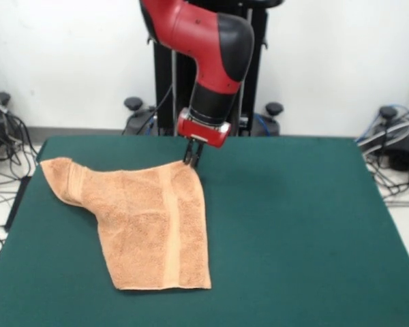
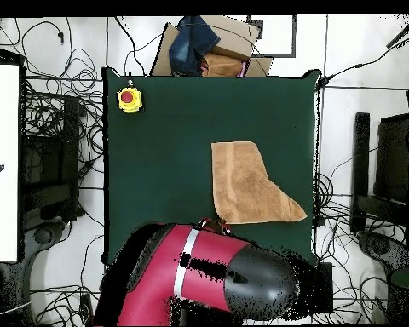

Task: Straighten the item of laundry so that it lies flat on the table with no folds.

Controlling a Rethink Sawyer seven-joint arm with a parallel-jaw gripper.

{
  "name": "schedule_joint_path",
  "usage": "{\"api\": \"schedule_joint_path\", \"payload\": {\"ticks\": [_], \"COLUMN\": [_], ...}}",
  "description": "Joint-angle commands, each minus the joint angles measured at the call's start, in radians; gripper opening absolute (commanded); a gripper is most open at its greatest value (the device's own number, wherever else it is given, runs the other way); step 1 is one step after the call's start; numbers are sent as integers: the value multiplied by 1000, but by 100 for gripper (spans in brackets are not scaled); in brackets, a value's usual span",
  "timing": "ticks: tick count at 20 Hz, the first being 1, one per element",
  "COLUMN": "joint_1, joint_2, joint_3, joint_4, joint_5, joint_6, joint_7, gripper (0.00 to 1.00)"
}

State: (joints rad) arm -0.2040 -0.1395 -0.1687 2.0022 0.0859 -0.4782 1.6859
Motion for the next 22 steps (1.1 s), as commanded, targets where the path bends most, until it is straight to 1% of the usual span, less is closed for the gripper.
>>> {"api": "schedule_joint_path", "payload": {"ticks": [1,3,5,9,11,16,18,22], "joint_1": [15,28,65,136,178,258,275,288], "joint_2": [1,2,-7,-17,-33,-18,-25,-40], "joint_3": [105,109,114,161,165,175,173,167], "joint_4": [-2,7,30,75,89,87,86,87], "joint_5": [91,110,162,272,331,428,445,449], "joint_6": [-53,-59,-56,-64,-54,-70,-55,-25], "joint_7": [322,334,356,426,440,493,500,514], "gripper": [0,0,0,0,0,0,0,0]}}
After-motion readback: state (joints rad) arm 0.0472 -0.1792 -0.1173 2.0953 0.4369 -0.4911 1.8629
